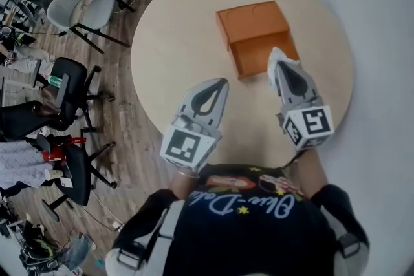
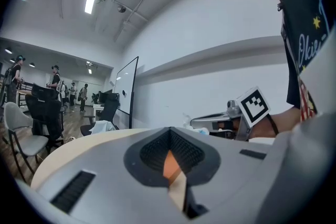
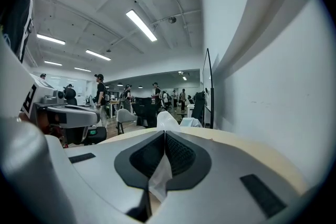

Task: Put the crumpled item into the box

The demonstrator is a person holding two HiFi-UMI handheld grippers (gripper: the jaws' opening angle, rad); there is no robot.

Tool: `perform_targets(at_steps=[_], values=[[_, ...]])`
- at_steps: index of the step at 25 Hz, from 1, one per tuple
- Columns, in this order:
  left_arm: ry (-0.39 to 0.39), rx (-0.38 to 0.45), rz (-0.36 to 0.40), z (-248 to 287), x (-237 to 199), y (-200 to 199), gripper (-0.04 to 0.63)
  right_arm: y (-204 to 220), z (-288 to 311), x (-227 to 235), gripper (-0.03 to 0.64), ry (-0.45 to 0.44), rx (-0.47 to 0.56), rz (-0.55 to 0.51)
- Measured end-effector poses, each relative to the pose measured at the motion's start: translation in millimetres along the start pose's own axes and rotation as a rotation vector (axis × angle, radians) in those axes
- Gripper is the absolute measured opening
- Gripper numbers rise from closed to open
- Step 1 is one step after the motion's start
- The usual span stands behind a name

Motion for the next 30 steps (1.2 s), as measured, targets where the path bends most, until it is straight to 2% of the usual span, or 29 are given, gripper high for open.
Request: perform_targets(at_steps=[5, 14, 24, 30], values=[[0.028, -0.019, -0.014, 16, -17, 9, -0.008, 13, 32, 14, 0.002, 0.046, -0.067, 0.007], [0.044, -0.036, -0.039, 27, -29, 22, -0.008, 43, 76, 31, 0.002, 0.062, -0.165, 0.018], [0.028, -0.05, -0.053, 32, -42, 27, -0.008, 65, 116, 37, 0.002, 0.056, -0.24, -0.004], [0.037, -0.056, -0.055, 38, -45, 25, -0.008, 80, 138, 35, 0.002, 0.039, -0.312, -0.06]])
Point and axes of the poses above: the fingertips, and each gripper's own axes: z forward along the fingers, x to its right, y out of its underside, the point moved 2 cm from there along -z, backward along the fingers, and after that the axes turned 10 degrees about -x, right-handed, at the moved point
